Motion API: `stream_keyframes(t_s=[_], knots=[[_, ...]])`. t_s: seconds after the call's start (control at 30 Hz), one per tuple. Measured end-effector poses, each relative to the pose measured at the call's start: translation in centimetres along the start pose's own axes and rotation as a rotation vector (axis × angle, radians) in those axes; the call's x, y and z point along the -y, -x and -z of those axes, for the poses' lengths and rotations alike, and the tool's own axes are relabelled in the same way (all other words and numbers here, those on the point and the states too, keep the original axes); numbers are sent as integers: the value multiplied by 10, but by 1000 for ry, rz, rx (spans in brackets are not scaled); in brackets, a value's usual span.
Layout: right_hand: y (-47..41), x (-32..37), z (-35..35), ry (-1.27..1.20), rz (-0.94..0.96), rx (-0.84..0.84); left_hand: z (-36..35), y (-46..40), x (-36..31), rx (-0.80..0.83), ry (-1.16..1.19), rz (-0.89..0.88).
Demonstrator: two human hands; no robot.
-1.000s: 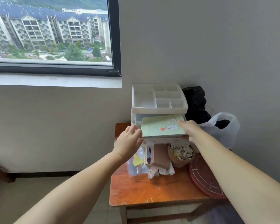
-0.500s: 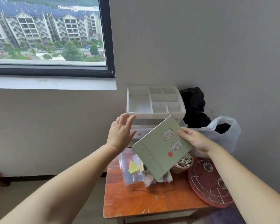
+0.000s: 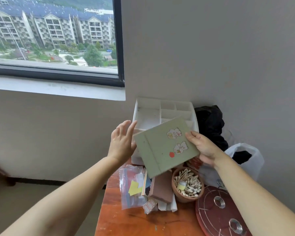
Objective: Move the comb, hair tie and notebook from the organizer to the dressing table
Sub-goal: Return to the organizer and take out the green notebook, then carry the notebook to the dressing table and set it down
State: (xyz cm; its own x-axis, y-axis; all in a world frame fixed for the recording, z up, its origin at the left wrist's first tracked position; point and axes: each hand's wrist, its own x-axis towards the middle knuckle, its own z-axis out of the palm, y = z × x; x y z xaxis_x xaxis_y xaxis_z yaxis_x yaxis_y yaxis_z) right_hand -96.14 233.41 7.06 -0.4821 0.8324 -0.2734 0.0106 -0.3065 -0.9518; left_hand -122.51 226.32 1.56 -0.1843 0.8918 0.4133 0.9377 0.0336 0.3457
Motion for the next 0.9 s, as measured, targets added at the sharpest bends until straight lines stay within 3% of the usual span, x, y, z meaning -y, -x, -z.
stream_keyframes(t_s=[0.1,0.17,0.33,0.43,0.5,0.6,0.77,0.9], knots=[[-13,12,-25,-182,58,-4,7,24,-8,-133,108,30],[-22,13,-46,-238,61,45,19,39,-17,-164,305,95],[-38,-7,-107,-391,-19,289,60,68,-26,-89,998,564],[-37,-35,-161,-301,-104,512,84,100,-18,-251,1169,740],[-31,-52,-193,-197,-179,610,103,127,-7,-416,1211,784],[-24,-63,-233,-114,-250,695,135,179,10,-534,1135,861],[21,-67,-320,327,-73,959,188,296,30,-645,942,1053],[101,-102,-400,511,-28,1138,229,403,25,-774,881,1202]])
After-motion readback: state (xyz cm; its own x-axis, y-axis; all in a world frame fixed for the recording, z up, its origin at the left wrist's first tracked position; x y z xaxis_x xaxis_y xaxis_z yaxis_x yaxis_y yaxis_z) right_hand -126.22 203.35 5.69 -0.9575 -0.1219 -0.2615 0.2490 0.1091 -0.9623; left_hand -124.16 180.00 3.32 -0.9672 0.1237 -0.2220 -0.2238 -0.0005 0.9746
